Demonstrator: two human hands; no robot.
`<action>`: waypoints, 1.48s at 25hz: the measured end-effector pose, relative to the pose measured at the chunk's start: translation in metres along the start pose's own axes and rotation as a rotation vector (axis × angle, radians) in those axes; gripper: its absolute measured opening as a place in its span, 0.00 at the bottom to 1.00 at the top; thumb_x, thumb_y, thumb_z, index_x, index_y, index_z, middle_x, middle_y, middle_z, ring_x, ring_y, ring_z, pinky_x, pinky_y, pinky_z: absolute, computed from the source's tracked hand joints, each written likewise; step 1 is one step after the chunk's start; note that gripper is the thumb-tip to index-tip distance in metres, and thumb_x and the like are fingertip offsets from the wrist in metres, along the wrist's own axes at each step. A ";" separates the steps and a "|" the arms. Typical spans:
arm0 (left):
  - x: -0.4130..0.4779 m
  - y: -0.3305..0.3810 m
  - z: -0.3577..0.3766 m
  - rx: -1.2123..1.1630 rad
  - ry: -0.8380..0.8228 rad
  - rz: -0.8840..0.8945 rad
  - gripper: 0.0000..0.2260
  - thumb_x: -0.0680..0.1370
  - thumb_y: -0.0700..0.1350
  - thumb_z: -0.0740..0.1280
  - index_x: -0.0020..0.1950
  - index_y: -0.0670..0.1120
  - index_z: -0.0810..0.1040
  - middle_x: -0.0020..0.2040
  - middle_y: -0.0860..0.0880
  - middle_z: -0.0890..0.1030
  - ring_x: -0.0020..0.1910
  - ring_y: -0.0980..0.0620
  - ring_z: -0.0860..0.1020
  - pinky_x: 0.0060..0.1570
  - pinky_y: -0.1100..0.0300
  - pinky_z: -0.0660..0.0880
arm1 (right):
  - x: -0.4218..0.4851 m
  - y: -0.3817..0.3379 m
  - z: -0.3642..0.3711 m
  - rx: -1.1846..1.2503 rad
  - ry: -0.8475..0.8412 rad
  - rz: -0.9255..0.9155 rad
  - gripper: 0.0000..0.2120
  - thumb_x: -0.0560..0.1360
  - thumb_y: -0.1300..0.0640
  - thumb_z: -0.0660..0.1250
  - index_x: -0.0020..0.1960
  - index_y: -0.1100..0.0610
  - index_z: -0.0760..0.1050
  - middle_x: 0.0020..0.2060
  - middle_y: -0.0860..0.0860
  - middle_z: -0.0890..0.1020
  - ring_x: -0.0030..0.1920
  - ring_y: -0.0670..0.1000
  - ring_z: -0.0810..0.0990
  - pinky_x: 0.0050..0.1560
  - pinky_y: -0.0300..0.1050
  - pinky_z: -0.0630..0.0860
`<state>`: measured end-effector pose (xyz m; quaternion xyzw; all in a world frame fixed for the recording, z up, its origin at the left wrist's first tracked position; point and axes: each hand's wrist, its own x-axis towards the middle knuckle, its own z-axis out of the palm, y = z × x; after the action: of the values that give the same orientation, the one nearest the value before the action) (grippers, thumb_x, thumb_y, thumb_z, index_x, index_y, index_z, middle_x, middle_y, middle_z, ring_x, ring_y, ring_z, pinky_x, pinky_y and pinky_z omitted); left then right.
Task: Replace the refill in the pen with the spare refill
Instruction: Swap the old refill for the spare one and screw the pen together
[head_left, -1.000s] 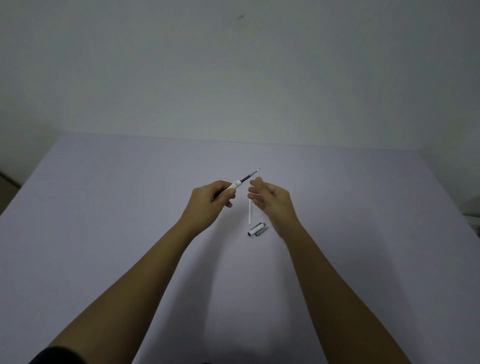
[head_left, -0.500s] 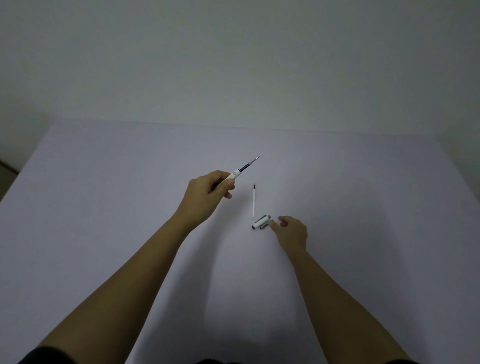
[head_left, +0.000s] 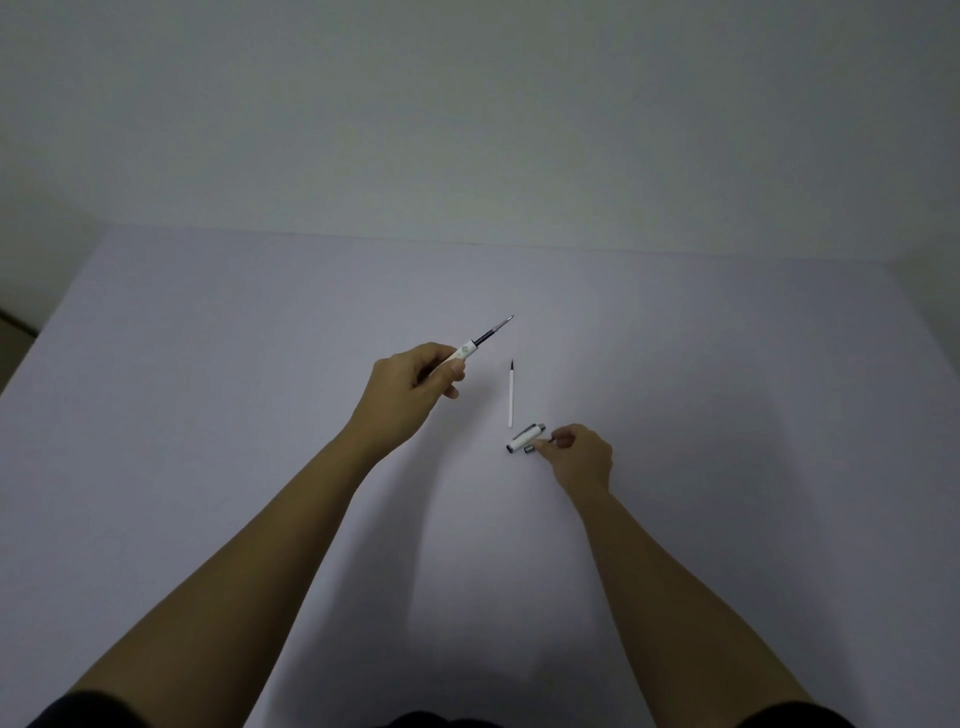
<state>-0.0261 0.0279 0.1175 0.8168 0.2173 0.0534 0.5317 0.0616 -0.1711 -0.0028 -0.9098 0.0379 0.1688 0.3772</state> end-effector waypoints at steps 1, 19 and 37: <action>-0.001 -0.001 0.001 0.007 -0.005 -0.003 0.09 0.79 0.48 0.62 0.52 0.46 0.79 0.45 0.49 0.84 0.43 0.54 0.83 0.47 0.55 0.76 | 0.000 0.003 -0.001 0.041 -0.005 0.021 0.15 0.67 0.56 0.75 0.48 0.64 0.78 0.45 0.58 0.84 0.47 0.56 0.81 0.44 0.40 0.71; -0.011 -0.015 -0.002 0.306 -0.133 0.073 0.09 0.79 0.45 0.62 0.52 0.45 0.80 0.37 0.50 0.79 0.28 0.61 0.72 0.30 0.76 0.67 | -0.005 -0.045 -0.051 0.479 -0.202 -0.362 0.08 0.74 0.65 0.67 0.51 0.57 0.80 0.43 0.50 0.83 0.39 0.34 0.80 0.46 0.25 0.74; -0.019 -0.003 -0.005 0.358 -0.184 0.152 0.09 0.79 0.46 0.62 0.53 0.46 0.80 0.39 0.44 0.80 0.34 0.49 0.73 0.34 0.61 0.66 | -0.022 -0.069 -0.054 0.332 -0.235 -0.528 0.07 0.73 0.62 0.69 0.50 0.57 0.82 0.46 0.50 0.83 0.42 0.33 0.80 0.47 0.24 0.72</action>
<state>-0.0454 0.0255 0.1193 0.9137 0.1116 -0.0208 0.3902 0.0693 -0.1609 0.0868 -0.7887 -0.2158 0.1606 0.5528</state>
